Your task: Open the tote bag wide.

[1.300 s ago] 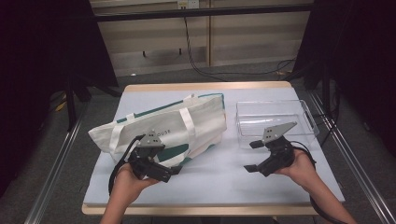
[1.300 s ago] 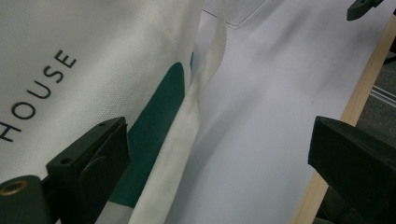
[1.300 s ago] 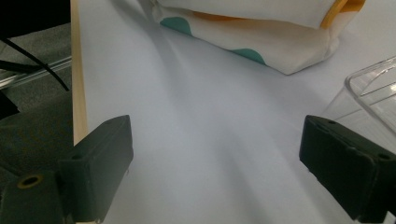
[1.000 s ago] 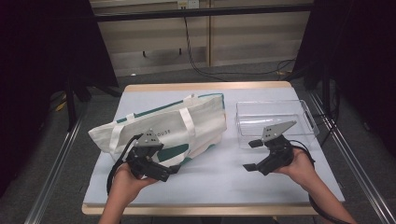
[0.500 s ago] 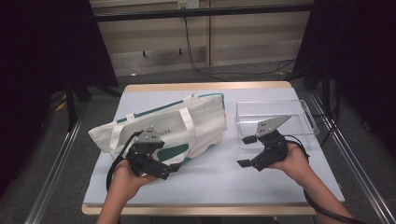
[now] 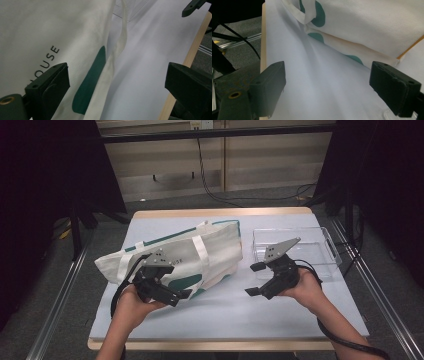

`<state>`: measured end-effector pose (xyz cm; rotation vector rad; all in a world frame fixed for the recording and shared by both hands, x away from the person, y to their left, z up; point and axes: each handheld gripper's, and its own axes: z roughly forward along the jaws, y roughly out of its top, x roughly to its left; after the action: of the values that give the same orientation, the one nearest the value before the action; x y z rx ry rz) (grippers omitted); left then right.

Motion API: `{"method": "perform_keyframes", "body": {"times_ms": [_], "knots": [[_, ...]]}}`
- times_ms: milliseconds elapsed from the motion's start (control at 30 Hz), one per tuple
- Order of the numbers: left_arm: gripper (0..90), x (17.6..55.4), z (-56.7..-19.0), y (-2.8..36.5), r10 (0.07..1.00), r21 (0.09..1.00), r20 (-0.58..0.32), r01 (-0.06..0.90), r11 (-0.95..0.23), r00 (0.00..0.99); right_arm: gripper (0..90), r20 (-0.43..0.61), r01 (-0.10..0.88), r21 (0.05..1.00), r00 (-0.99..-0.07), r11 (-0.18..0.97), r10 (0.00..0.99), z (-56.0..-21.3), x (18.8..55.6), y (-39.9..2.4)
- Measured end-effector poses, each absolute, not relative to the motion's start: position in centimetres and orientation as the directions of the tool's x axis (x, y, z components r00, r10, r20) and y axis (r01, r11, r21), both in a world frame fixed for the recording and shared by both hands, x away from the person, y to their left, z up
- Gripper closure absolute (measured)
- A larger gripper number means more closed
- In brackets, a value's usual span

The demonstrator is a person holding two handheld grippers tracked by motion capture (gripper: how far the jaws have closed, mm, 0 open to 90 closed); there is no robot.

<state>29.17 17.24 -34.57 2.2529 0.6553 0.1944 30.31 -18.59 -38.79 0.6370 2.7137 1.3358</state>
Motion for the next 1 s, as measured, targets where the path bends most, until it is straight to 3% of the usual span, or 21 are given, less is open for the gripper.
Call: {"method": "perform_keyframes", "body": {"times_ms": [1000], "knots": [[5.8,31.4,-30.8,18.1,0.538,0.702,-0.017,0.393,-0.594,0.843,15.3,0.119,0.323,0.759,-0.923,0.565,0.367,-37.8,31.7,-17.0]]}}
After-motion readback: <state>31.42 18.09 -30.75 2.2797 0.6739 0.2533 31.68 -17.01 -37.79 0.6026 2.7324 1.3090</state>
